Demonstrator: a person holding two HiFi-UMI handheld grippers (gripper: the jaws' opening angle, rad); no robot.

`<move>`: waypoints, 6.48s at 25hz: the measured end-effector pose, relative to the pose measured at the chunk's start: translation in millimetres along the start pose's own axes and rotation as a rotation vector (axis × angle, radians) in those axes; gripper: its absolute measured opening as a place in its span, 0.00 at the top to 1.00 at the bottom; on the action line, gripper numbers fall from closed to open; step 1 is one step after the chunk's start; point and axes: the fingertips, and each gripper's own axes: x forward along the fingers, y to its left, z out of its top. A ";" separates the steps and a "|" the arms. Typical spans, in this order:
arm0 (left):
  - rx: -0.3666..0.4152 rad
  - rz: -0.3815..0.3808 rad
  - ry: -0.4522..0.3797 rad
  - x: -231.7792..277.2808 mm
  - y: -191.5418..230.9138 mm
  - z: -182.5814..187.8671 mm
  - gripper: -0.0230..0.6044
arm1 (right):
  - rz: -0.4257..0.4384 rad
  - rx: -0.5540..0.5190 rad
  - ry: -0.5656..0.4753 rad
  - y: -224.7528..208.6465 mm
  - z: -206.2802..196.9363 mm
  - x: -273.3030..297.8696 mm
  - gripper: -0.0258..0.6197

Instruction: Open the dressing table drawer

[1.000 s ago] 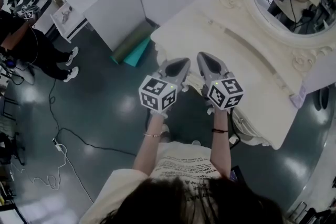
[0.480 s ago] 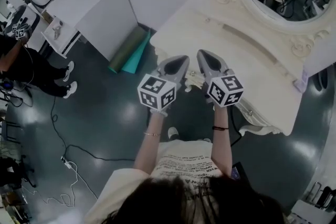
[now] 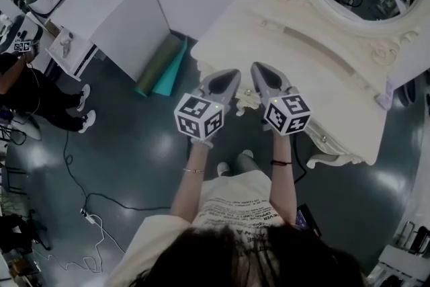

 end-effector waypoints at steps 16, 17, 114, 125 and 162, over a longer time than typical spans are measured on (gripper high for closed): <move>-0.025 -0.015 0.011 45.5 38.1 4.4 0.97 | -0.031 0.015 0.049 -42.2 -6.0 43.3 0.96; -0.028 -0.015 0.010 50.1 42.2 5.5 0.97 | -0.033 0.014 0.052 -46.9 -5.9 46.4 0.96; -0.115 -0.356 0.401 286.0 180.8 -76.2 0.97 | -0.613 0.348 0.262 -282.4 -103.9 194.5 0.92; -0.119 -0.364 0.430 286.9 188.6 -88.1 0.97 | -0.639 0.380 0.261 -290.2 -113.2 203.9 0.84; -0.119 -0.370 0.437 290.3 213.0 -91.3 0.97 | -0.773 0.389 0.286 -308.0 -119.8 216.1 0.80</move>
